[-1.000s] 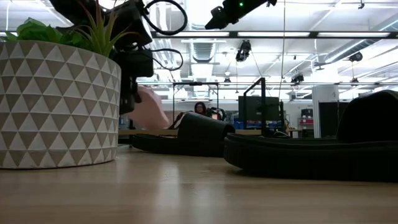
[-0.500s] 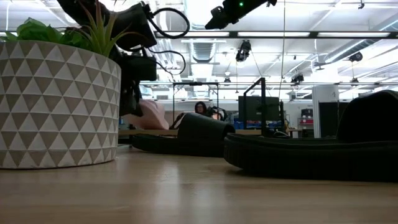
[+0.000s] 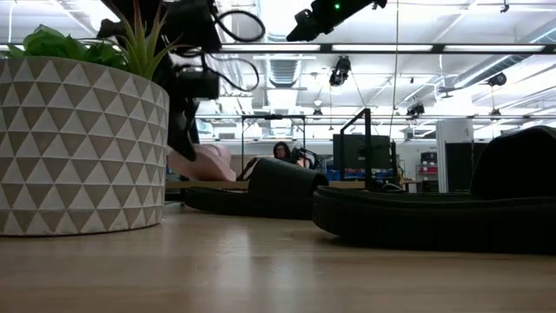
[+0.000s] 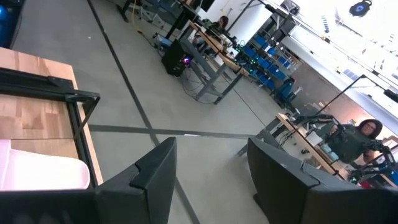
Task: Pick and place slides into the shelf
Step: Put the top pink slide on the shelf, then adjust the top pink slide on the shelf
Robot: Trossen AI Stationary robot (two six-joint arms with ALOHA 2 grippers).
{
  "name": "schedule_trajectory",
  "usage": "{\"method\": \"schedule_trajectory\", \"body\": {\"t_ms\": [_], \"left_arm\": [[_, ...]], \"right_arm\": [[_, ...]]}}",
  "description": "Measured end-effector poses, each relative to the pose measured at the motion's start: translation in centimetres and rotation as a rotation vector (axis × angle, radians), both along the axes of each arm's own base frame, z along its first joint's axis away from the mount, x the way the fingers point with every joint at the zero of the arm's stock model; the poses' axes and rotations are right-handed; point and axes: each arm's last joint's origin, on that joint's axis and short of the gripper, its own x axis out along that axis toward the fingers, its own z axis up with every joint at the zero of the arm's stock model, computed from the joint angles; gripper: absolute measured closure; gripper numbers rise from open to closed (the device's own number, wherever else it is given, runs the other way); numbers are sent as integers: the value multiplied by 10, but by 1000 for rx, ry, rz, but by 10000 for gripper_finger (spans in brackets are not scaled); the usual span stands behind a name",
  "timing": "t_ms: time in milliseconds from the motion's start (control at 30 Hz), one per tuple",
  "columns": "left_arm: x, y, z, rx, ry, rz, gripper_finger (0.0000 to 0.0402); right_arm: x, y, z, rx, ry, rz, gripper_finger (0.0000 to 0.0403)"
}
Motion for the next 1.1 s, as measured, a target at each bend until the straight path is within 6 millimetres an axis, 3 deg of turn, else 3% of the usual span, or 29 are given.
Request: {"method": "schedule_trajectory", "body": {"t_ms": [233,567,733,933,1100], "left_arm": [[-11,-2,21,-41,-80,-39,216],[-20,-3,37,-56,-149,-53,216],[-14,-2,27,-50,-106,-55,217],[-5,2,11,143,21,-8,217],[0,3,1,163,66,-8,217]], "right_arm": [[0,0,0,0,1,0,216],[0,0,-2,5,15,-1,216],[0,0,-2,6,15,-1,216],[0,0,-2,7,18,-1,216],[0,0,-2,6,24,-1,216]]}}
